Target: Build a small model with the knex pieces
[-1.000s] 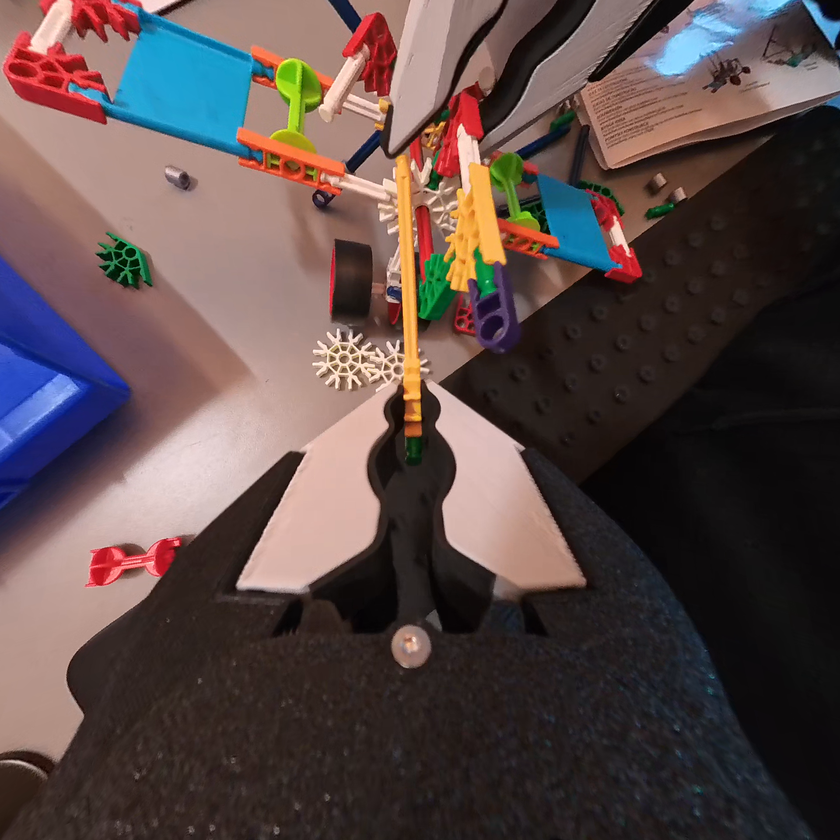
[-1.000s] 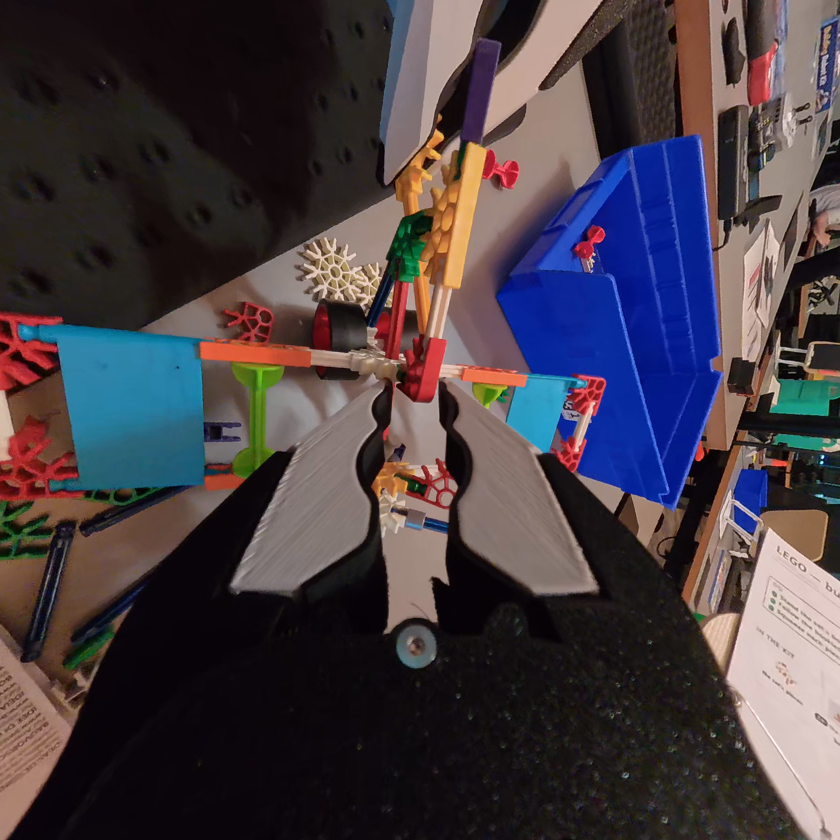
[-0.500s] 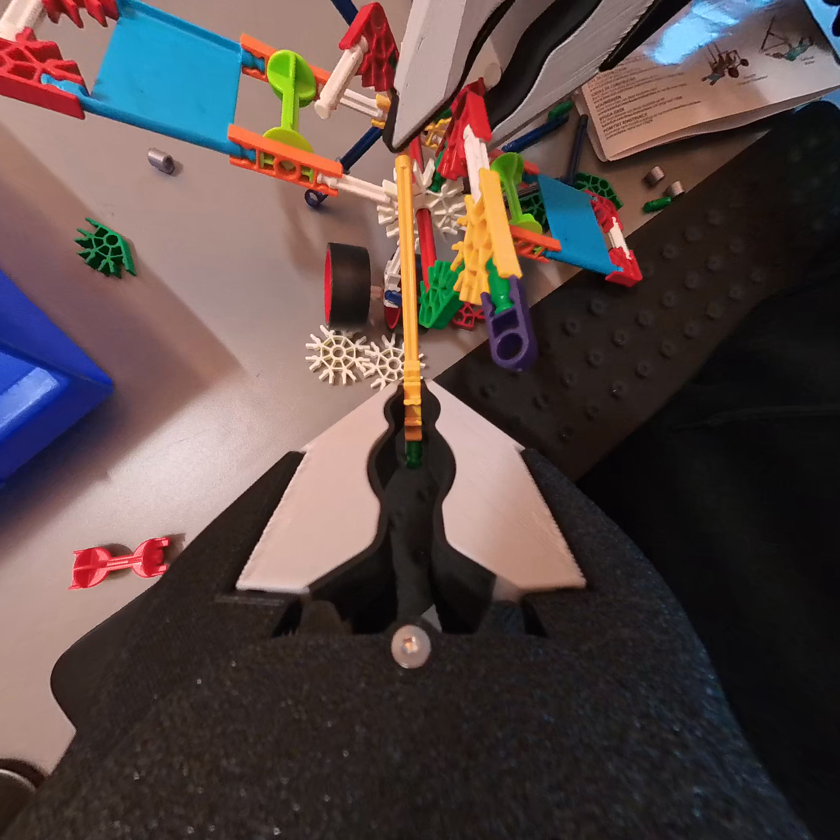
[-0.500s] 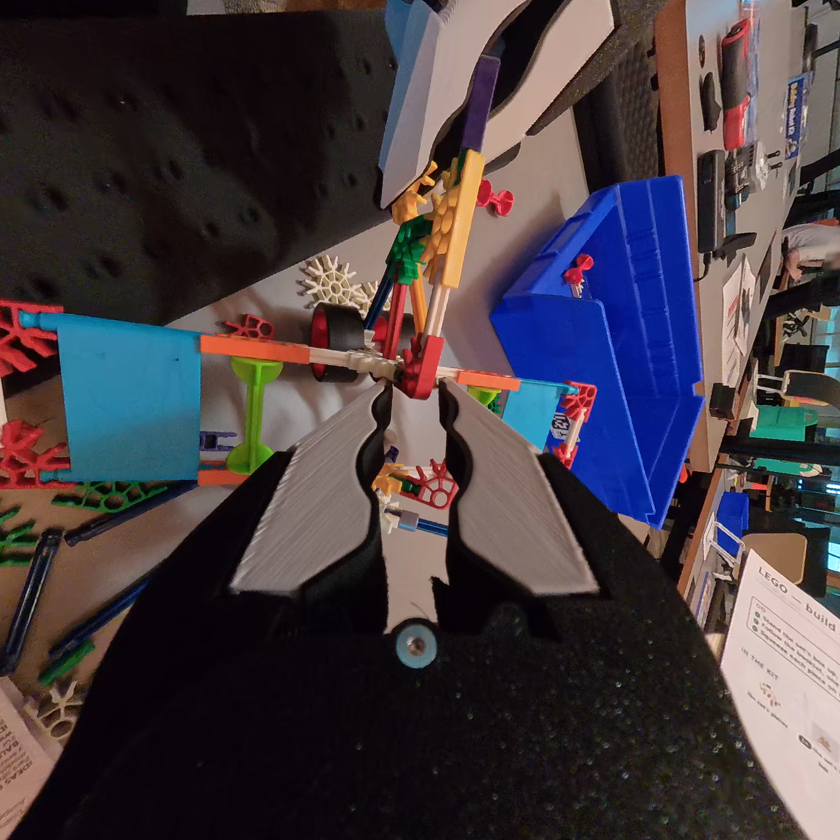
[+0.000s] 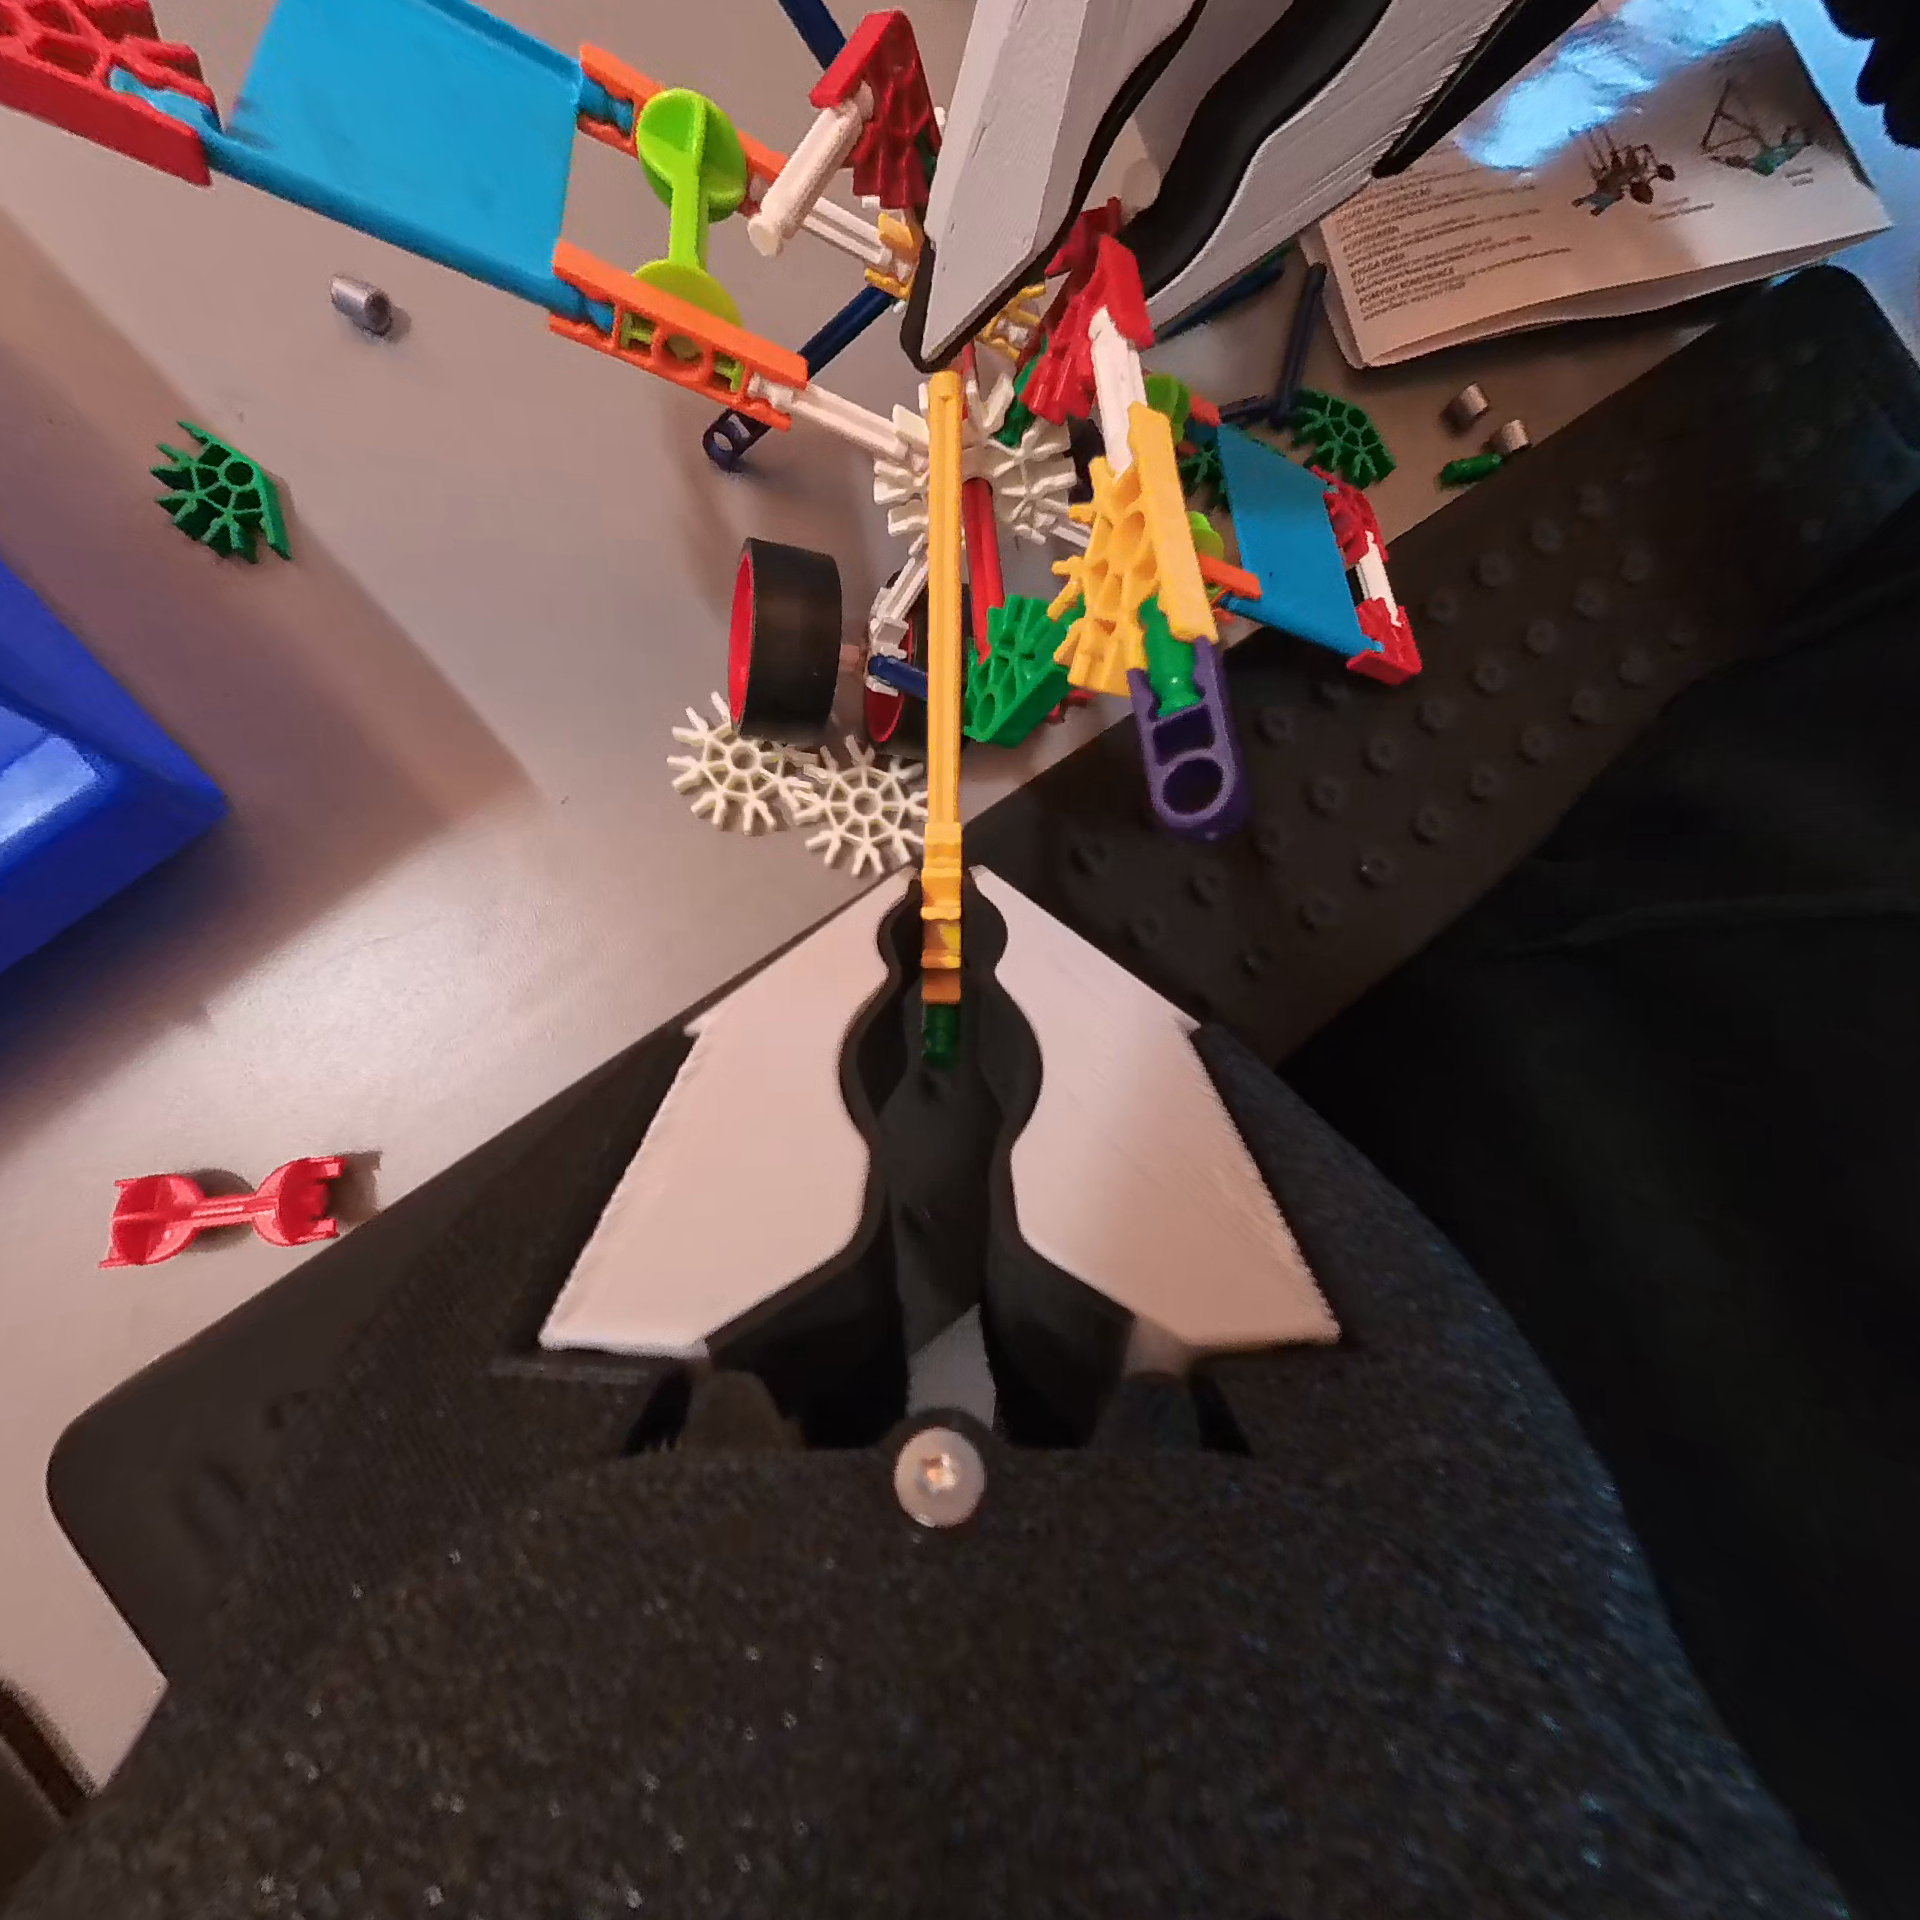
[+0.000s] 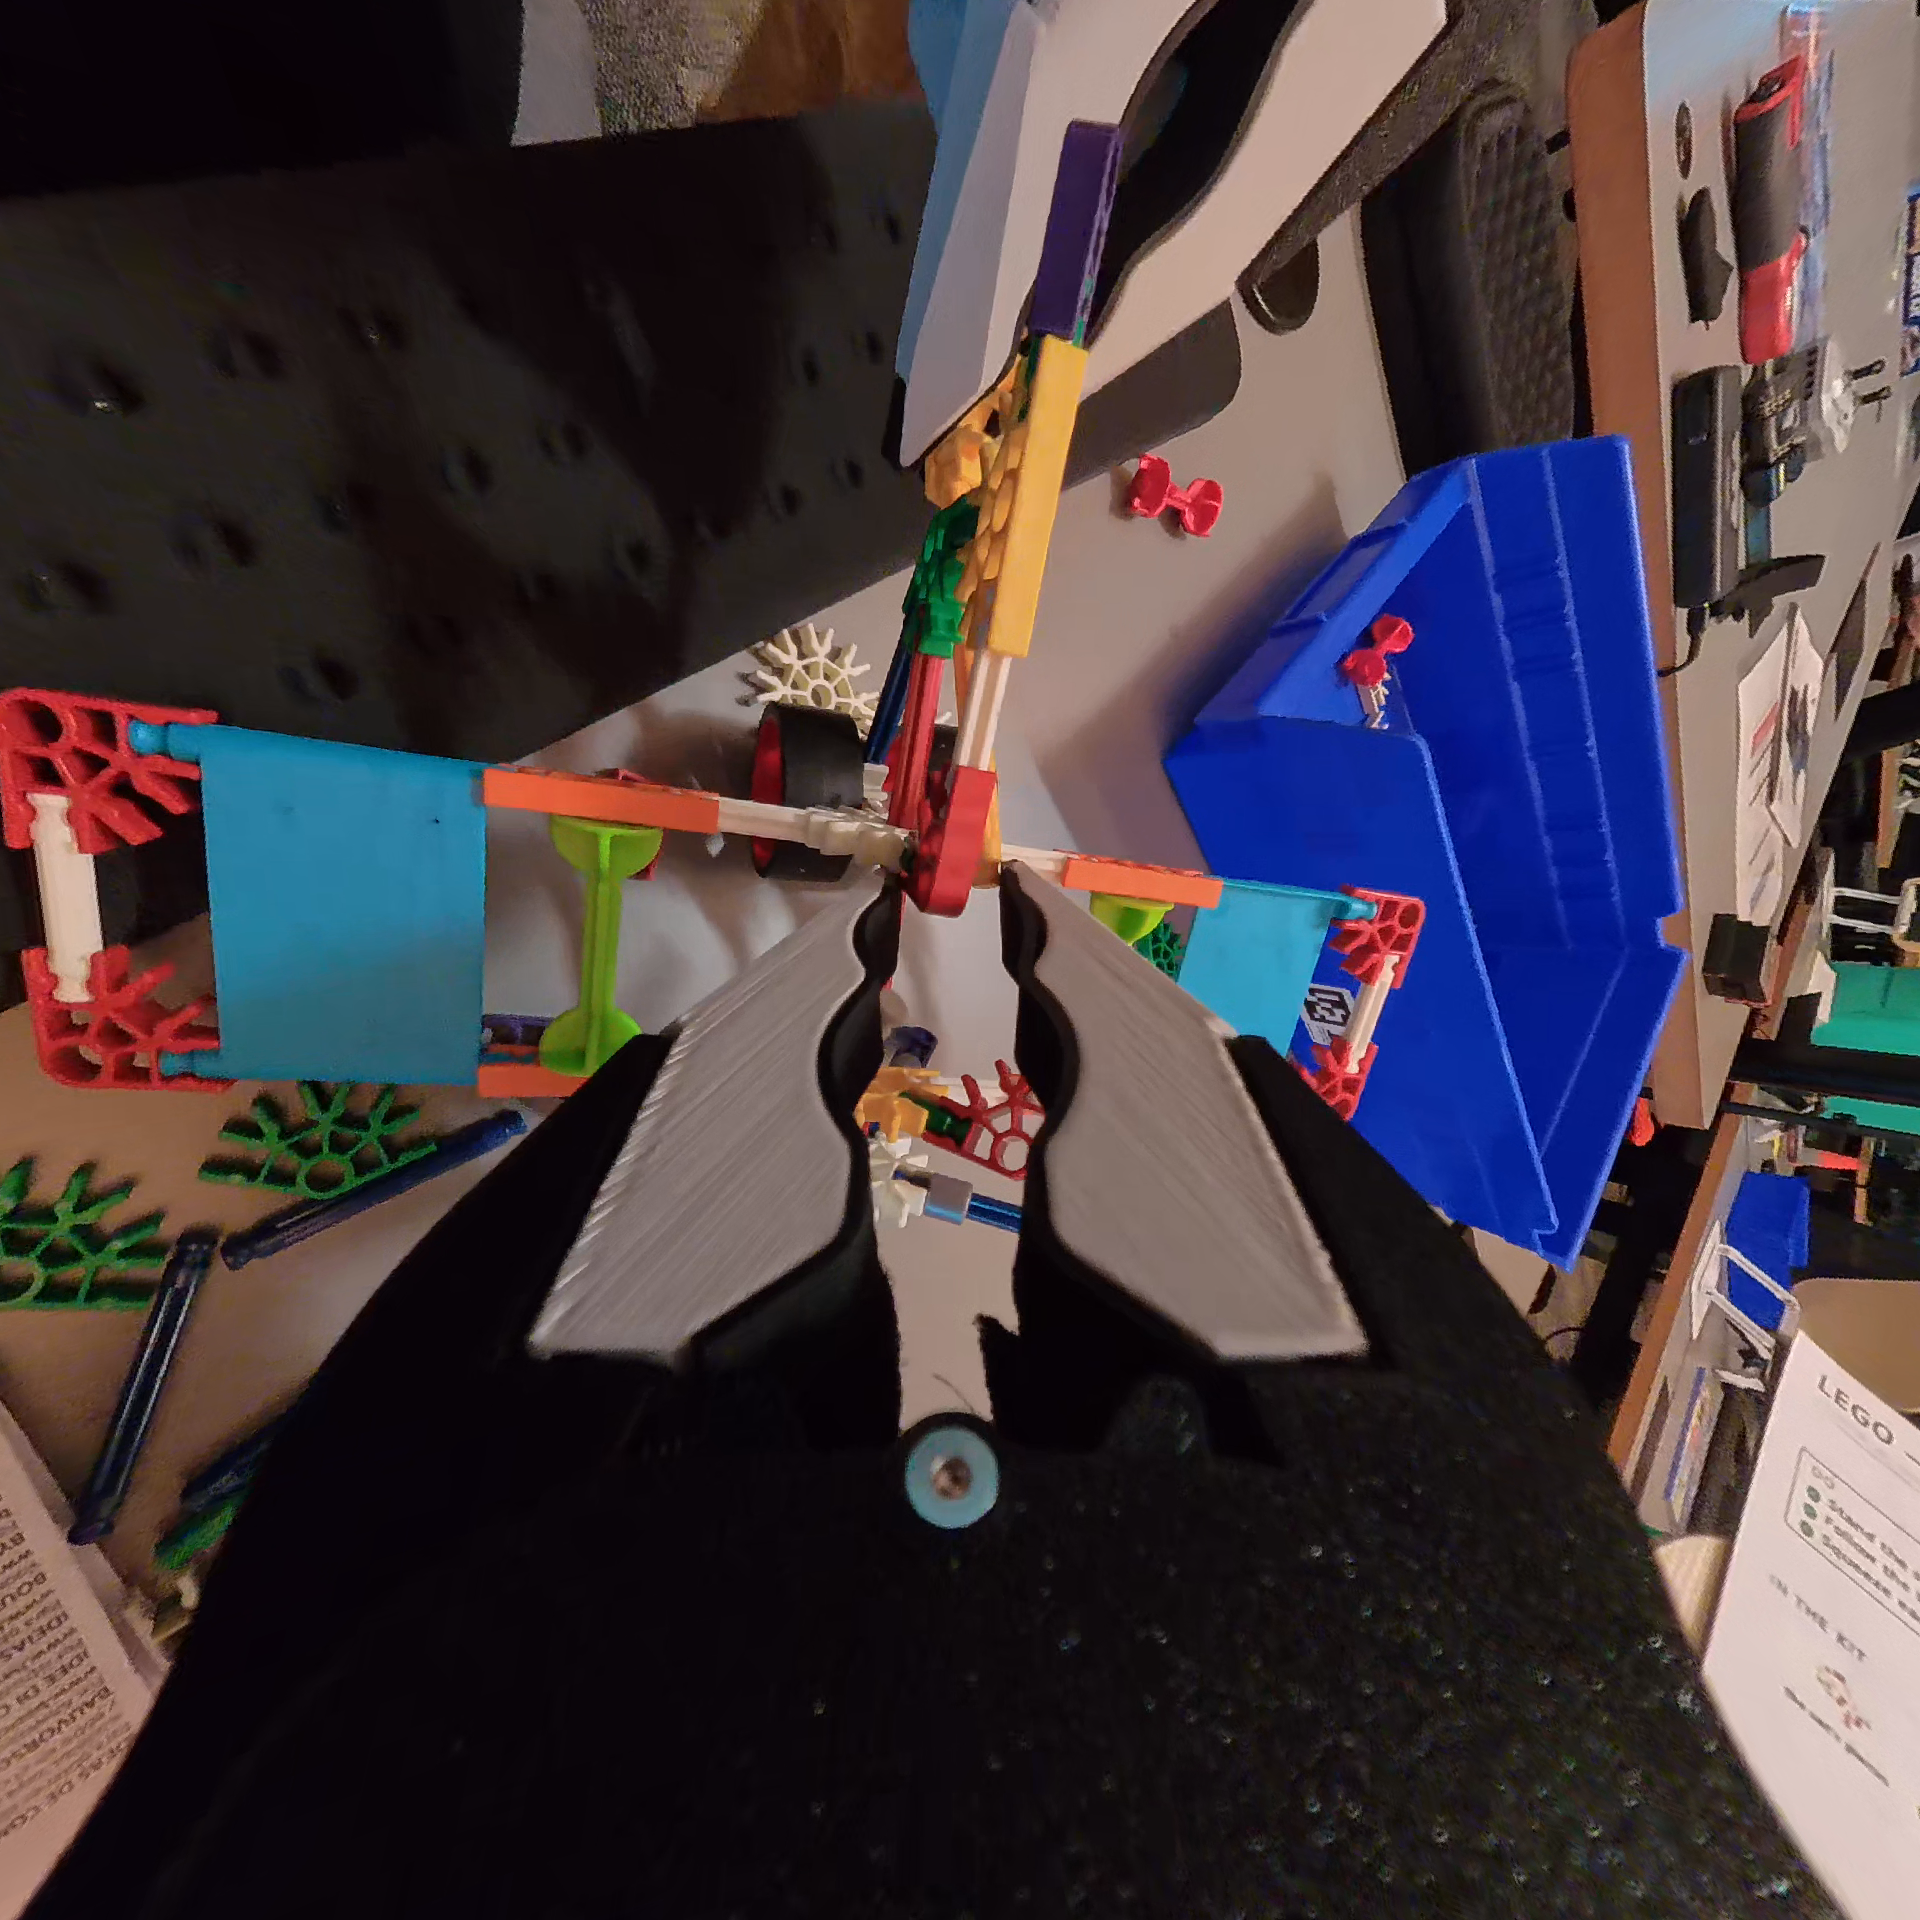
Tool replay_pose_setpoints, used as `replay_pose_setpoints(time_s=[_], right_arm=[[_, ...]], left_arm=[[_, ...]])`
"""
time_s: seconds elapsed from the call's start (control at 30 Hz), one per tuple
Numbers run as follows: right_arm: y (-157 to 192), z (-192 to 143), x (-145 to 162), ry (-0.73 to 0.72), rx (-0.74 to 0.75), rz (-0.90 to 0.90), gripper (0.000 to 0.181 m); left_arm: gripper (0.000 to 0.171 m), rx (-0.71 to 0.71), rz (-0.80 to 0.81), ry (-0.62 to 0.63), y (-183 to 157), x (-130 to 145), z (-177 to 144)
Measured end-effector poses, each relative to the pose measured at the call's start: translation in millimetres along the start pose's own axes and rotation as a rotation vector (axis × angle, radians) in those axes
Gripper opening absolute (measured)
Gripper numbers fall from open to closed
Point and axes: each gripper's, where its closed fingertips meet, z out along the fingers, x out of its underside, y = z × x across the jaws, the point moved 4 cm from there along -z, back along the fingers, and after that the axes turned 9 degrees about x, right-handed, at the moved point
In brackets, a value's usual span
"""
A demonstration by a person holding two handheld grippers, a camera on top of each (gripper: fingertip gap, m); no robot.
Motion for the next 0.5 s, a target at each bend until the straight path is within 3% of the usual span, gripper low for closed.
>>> replay_pose_setpoints(time_s=[0.5], right_arm=[[2.6,5.6,-3.3,-0.001,-0.030,0.018,0.014]], left_arm=[[0.004,-0.005,-0.003,-0.040,-6.6,-7.4,-20.6]])
